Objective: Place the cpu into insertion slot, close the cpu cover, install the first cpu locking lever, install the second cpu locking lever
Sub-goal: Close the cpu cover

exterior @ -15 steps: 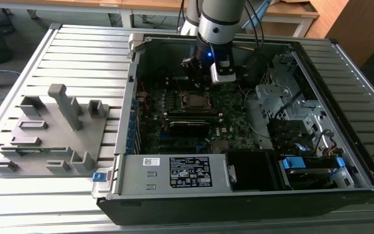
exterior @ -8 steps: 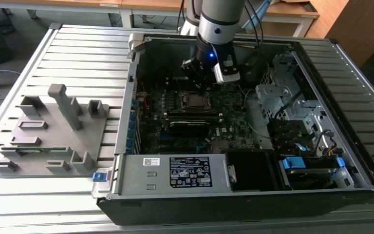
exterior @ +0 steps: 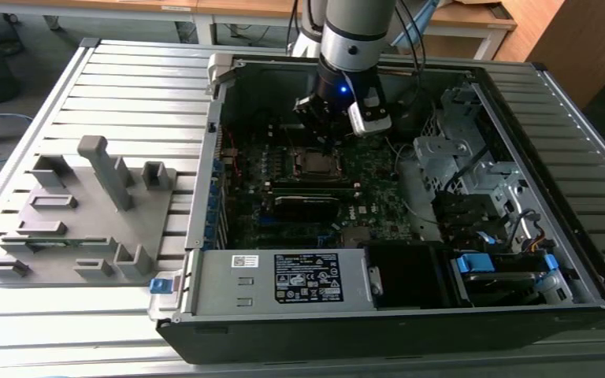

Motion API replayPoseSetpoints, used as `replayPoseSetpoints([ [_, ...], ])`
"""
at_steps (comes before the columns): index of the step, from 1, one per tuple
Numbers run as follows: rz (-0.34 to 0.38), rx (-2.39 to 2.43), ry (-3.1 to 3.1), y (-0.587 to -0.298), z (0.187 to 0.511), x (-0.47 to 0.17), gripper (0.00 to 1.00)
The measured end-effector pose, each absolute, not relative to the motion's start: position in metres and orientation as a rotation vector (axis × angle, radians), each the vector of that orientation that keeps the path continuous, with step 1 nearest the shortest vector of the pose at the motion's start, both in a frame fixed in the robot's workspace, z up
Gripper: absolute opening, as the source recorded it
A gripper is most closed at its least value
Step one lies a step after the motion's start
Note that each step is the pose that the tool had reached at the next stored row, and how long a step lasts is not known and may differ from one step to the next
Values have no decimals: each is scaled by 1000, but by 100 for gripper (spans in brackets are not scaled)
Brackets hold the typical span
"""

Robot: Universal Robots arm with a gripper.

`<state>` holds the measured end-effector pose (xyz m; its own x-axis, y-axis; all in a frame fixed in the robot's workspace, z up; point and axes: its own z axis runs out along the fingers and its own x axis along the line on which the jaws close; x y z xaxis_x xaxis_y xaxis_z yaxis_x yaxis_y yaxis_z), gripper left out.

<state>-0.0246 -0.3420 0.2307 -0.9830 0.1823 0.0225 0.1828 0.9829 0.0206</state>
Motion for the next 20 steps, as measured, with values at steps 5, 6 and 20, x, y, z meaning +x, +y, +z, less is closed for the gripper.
replayPoseSetpoints([
  [5,-35,-159,-3118,-342,230,-25,11],
  [6,-34,-134,-3119,-342,230,-25,11],
  [20,-34,-37,-3122,-342,225,-31,11],
])
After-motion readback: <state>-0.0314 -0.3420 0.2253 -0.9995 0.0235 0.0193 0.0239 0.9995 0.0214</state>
